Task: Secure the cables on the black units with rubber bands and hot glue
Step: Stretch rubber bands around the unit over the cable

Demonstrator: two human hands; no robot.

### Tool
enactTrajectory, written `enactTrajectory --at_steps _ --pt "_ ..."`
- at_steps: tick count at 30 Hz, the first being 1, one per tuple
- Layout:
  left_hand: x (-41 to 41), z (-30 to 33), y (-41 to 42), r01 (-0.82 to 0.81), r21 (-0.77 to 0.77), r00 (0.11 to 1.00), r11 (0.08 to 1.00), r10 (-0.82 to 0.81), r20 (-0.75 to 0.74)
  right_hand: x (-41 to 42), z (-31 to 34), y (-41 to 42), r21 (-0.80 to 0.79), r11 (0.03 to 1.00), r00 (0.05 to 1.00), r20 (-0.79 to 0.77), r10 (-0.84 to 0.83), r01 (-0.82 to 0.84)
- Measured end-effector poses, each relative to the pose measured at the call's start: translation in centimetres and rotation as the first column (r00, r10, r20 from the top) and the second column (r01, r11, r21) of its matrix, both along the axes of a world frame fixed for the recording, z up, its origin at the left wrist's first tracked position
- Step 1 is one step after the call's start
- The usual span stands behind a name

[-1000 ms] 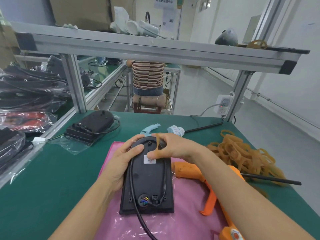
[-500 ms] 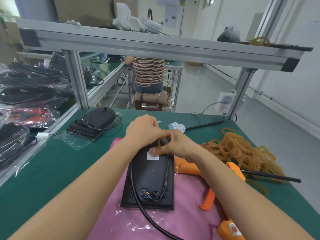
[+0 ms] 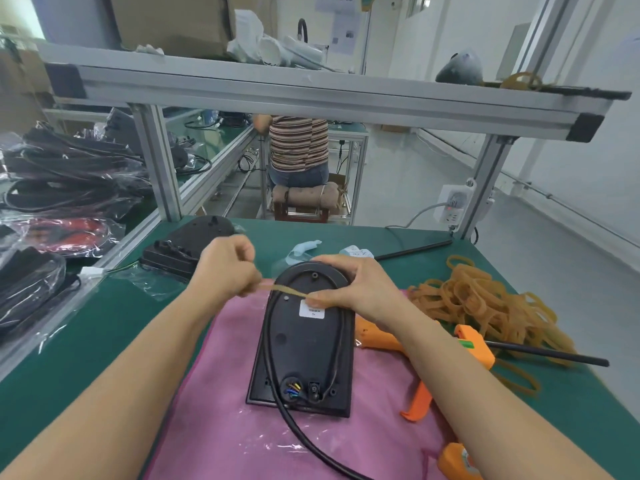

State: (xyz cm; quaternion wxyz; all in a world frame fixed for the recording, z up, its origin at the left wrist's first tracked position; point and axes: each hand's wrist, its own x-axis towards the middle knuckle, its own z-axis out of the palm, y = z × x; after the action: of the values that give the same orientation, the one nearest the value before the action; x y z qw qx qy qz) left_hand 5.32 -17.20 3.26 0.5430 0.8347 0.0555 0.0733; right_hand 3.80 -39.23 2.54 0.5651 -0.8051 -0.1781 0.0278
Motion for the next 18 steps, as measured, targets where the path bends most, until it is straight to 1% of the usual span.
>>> enactTrajectory --at_steps 1,3,6,8,10,11,13,14,15,16,17,18 --pt "-0.6 -1.0 0.4 -0.01 -0.085 0.999 0.996 0.007 -0.038 0.0 -0.3 -0.1 0.023 0.999 0.999 -0.007 -0.037 0.038" --pt "-2.0 -3.1 0.4 -0.018 -0.199 0.994 0.98 -0.005 -0.113 0.1 -0.7 -0.2 0.065 0.995 0.997 -0.036 -0.075 0.078" --pt "-3.3 -5.4 -0.1 0.016 -0.366 0.969 0.93 -0.105 -0.223 0.4 -0.8 0.2 0.102 0.994 0.997 -0.076 -0.032 0.04" --pt "-3.8 -5.9 -0.3 0.043 -0.453 0.947 0.89 -0.181 -0.266 0.5 -0.9 0.7 0.136 0.99 0.992 -0.119 -0.027 0.043" --pt "-4.5 -6.1 -0.7 0.078 -0.545 0.942 0.835 -0.24 -0.233 0.7 -1.2 0.8 0.151 0.986 0.988 -0.149 -0.044 0.067" --pt "-4.7 -6.4 -1.0 0.091 -0.622 0.947 0.778 -0.261 -0.188 0.8 -1.3 0.9 0.146 0.987 0.987 -0.155 -0.051 0.074" --pt "-5.2 -6.2 -2.0 0.137 -0.766 0.934 0.628 -0.339 -0.111 0.9 -1.4 1.1 0.127 0.988 0.986 -0.149 -0.07 0.089" --pt "-5.4 -6.1 -2.6 0.163 -0.791 0.922 0.589 -0.376 -0.09 0.9 -1.6 1.2 0.116 0.988 0.986 -0.148 -0.082 0.1" --pt "-5.3 -6.2 -2.9 0.192 -0.764 0.924 0.616 -0.376 -0.071 0.8 -1.9 1.4 0.102 0.988 0.984 -0.149 -0.1 0.116" --pt "-5.2 -6.2 -3.2 0.187 -0.721 0.941 0.667 -0.332 -0.064 0.7 -2.1 1.6 0.069 0.988 0.981 -0.15 -0.124 0.135" --pt "-5.0 -6.5 -3.3 0.147 -0.705 0.957 0.694 -0.281 -0.077 0.6 -2.2 1.6 0.017 0.988 0.978 -0.149 -0.149 0.153" --pt "-5.0 -6.8 -3.2 0.095 -0.729 0.961 0.678 -0.252 -0.109 0.5 -2.3 1.5 -0.034 0.984 0.974 -0.141 -0.176 0.173"
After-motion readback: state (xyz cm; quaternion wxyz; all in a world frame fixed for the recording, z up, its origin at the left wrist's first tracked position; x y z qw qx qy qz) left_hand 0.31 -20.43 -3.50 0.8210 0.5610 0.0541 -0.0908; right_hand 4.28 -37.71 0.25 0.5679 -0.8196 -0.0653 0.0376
